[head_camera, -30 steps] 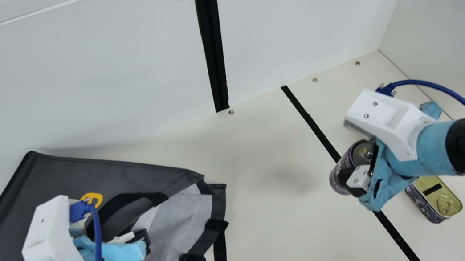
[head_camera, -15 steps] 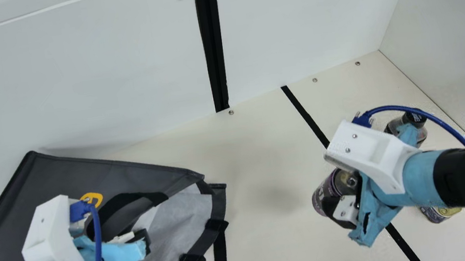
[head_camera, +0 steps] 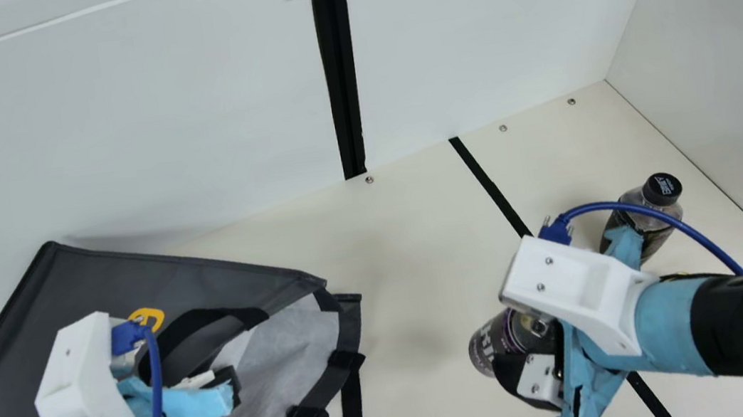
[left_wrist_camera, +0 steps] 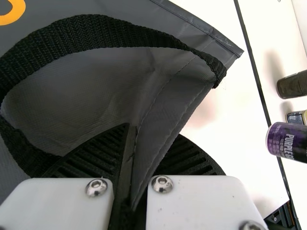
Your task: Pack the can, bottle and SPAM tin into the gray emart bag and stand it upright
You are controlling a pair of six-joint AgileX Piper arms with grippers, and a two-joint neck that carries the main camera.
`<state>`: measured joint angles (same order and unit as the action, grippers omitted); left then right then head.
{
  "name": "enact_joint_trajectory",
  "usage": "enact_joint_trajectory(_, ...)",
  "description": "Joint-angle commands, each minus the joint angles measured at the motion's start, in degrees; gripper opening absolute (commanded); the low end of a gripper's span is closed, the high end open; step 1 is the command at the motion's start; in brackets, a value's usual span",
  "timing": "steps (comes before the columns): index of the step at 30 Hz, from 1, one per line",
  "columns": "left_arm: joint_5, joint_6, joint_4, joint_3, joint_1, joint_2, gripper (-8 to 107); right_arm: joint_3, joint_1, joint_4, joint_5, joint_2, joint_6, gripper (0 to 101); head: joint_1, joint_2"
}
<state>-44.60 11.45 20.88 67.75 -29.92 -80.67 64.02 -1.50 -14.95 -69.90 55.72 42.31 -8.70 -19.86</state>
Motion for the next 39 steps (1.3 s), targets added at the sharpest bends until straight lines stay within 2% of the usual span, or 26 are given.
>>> enact_joint_trajectory(1,0.00,0.00,0.00,0.00,0.00,0.00,-8,-0.35,-0.14,-1.57,0.00,-0.50,0.38,0,-1.30,-0.14)
enact_joint_trajectory(11,0.00,0.00,0.00,0.00,0.00,0.00,-8,-1.73,2.14,-11.61,0.00,-3.02,4.75,0,-1.30,-0.14)
enact_joint_trajectory(25,0.00,0.00,0.00,0.00,0.00,0.00,-8,-6.04,10.71,-29.04,0.00,-2.07,18.39,0,-1.30,-0.14)
enact_joint_trajectory(33,0.00,0.00,0.00,0.00,0.00,0.00,-8,-8.94,13.39,-36.06,0.00,-0.60,24.89,0,-1.30,-0.14)
enact_joint_trajectory(39,0.00,0.00,0.00,0.00,0.00,0.00,-8,-10.51,14.41,-39.44,0.00,0.55,28.66,0,-1.30,-0.14)
